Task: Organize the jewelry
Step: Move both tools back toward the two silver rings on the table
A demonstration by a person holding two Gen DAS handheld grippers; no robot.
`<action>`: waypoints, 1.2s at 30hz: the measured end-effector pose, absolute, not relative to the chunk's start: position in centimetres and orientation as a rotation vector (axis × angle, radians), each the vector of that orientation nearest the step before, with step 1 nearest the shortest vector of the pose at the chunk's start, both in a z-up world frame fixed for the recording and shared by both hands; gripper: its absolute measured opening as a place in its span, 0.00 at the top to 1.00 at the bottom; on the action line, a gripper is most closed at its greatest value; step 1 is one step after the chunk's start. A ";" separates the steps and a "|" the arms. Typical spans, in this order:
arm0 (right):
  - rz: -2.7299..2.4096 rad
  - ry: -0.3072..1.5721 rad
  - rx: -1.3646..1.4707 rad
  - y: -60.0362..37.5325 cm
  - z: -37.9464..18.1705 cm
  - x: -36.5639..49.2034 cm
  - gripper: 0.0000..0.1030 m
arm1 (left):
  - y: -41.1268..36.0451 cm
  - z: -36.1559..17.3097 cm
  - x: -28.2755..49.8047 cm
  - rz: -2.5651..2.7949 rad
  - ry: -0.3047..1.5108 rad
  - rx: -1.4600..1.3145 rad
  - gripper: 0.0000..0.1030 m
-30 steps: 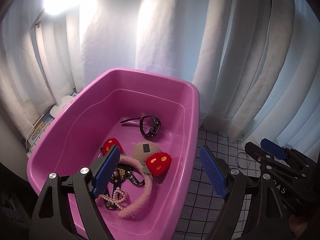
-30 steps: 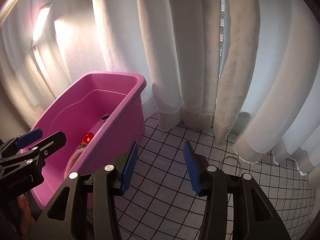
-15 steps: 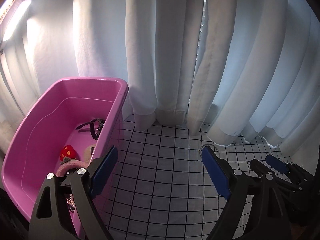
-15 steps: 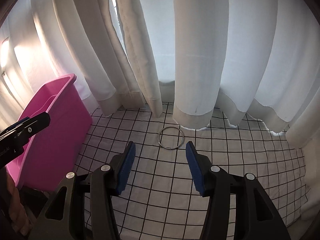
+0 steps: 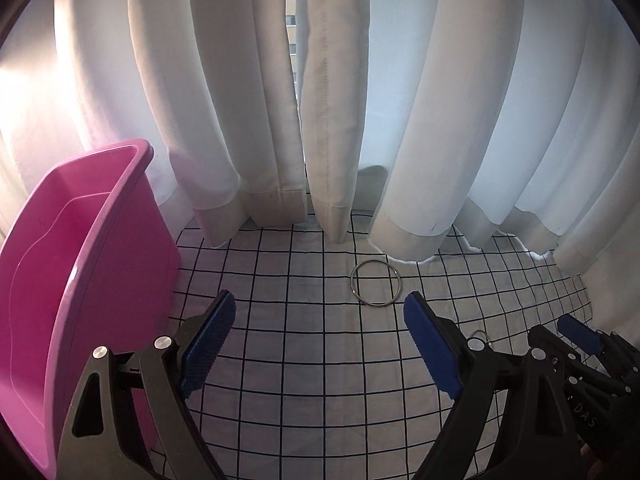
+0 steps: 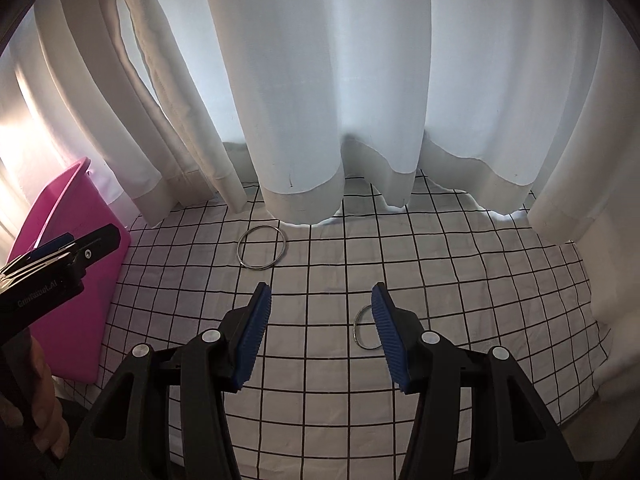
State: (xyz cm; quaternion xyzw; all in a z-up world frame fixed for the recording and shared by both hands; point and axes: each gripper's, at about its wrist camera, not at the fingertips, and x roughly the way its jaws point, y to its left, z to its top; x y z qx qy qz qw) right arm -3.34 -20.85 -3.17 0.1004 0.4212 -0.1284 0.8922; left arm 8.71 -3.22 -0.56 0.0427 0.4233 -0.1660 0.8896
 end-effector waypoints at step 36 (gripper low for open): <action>-0.380 0.995 0.316 -27.8 -11.2 -4.5 0.47 | -10.0 -11.8 14.0 -0.326 1.016 0.188 0.18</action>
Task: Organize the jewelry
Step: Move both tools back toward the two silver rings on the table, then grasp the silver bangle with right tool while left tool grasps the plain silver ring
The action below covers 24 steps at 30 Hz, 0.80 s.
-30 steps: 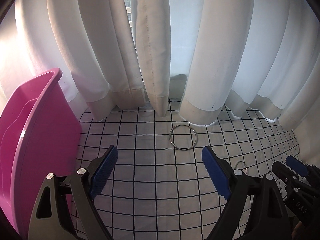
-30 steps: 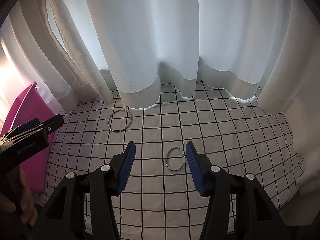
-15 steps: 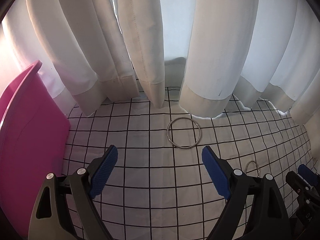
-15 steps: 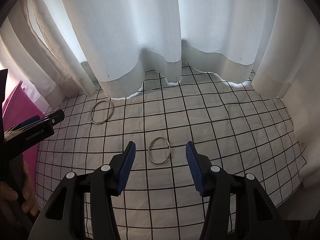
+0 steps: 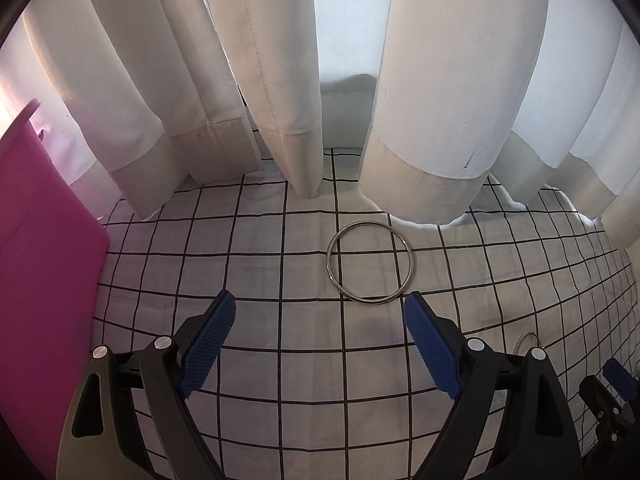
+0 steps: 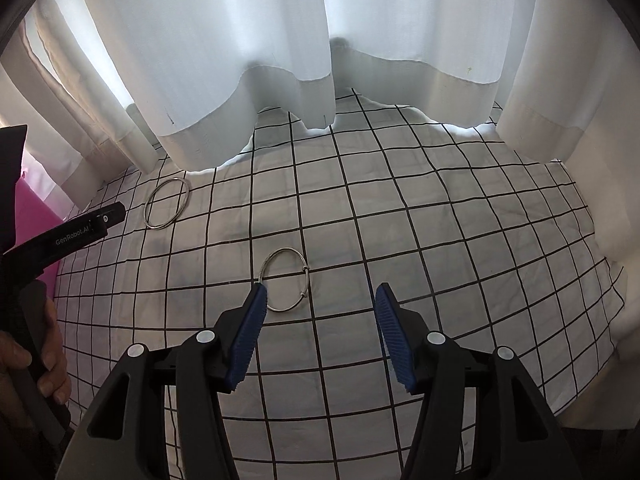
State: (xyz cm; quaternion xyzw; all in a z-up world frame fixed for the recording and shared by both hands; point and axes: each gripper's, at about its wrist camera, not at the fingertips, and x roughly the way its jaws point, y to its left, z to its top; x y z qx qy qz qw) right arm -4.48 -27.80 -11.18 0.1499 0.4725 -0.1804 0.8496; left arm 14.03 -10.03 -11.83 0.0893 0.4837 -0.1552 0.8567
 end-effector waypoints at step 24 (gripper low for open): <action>-0.385 1.046 0.331 -28.7 -14.6 -2.4 0.41 | -15.5 -16.7 18.0 -0.394 1.102 0.205 0.06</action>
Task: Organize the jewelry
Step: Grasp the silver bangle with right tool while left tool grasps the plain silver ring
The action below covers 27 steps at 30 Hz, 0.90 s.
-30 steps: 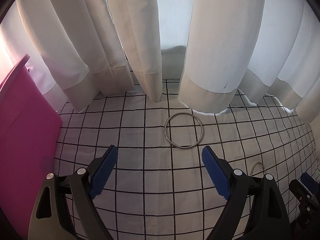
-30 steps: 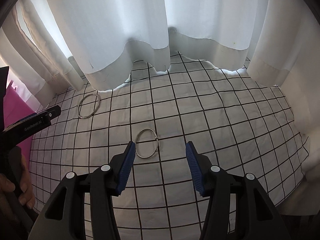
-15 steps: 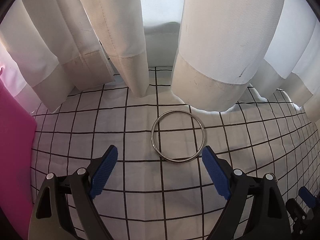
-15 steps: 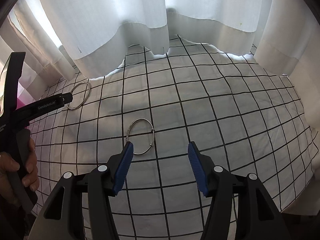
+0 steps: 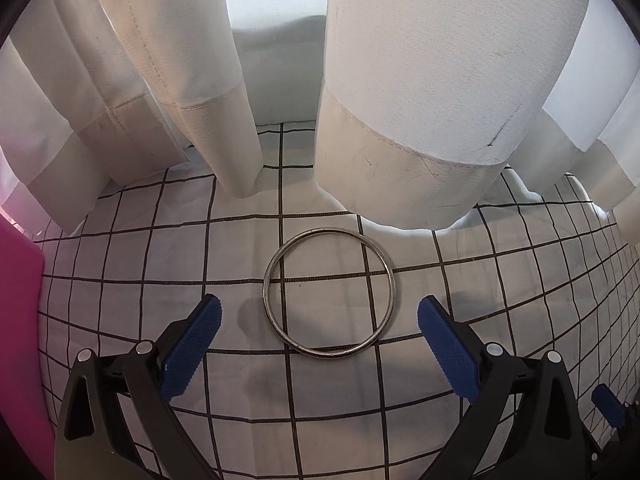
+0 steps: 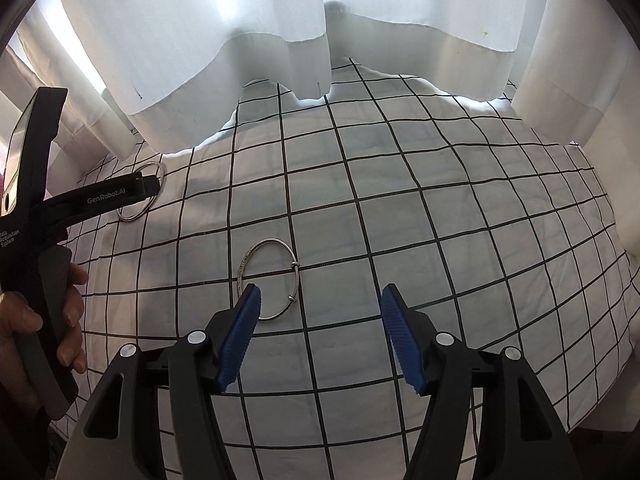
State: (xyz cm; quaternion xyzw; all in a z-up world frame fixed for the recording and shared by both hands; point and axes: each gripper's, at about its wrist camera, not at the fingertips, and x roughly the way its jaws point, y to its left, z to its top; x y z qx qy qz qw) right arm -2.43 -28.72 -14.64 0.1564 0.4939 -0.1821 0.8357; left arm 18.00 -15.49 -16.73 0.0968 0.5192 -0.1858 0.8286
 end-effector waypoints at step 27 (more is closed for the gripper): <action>-0.361 1.093 0.196 -26.5 -17.1 1.6 0.28 | -17.8 -18.0 19.3 -0.417 1.052 0.227 0.05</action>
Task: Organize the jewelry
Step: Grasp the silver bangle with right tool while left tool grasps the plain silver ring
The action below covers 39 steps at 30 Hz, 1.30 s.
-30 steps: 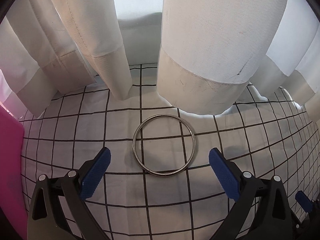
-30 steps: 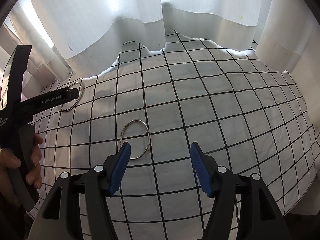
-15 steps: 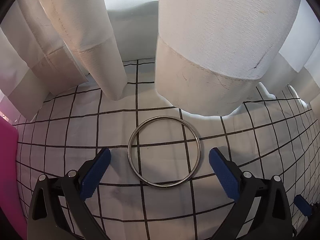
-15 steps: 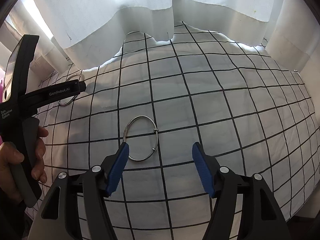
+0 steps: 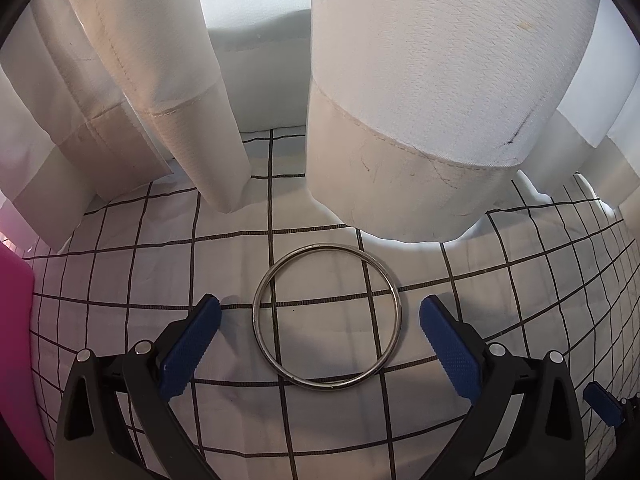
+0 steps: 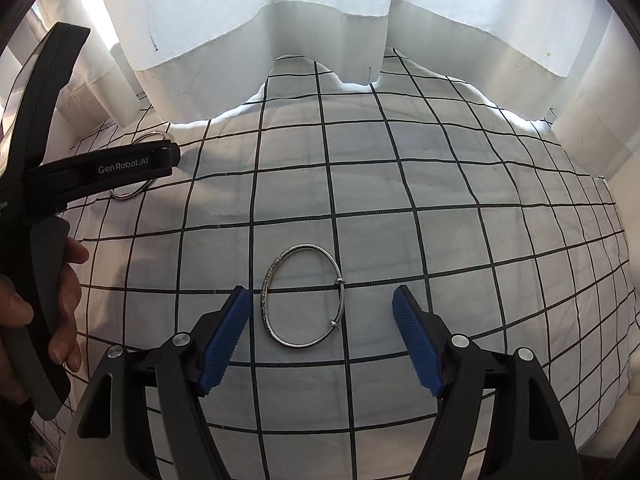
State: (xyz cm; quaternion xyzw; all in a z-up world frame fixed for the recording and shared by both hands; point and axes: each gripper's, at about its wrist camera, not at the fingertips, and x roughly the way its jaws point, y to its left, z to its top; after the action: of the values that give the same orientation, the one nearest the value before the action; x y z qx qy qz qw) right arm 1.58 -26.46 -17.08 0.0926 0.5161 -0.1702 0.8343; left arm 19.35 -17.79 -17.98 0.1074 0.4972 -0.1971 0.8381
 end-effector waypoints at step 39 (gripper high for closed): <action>-0.319 1.020 0.150 -24.3 -16.5 0.5 0.60 | -14.6 -17.5 15.5 -0.436 0.937 0.251 0.33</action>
State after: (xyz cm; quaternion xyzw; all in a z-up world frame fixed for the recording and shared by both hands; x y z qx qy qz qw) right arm 0.53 -24.31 -16.51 0.0713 0.4857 -0.1519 0.8578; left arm 15.46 -14.64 -17.51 0.1197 0.4466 -0.2079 0.8620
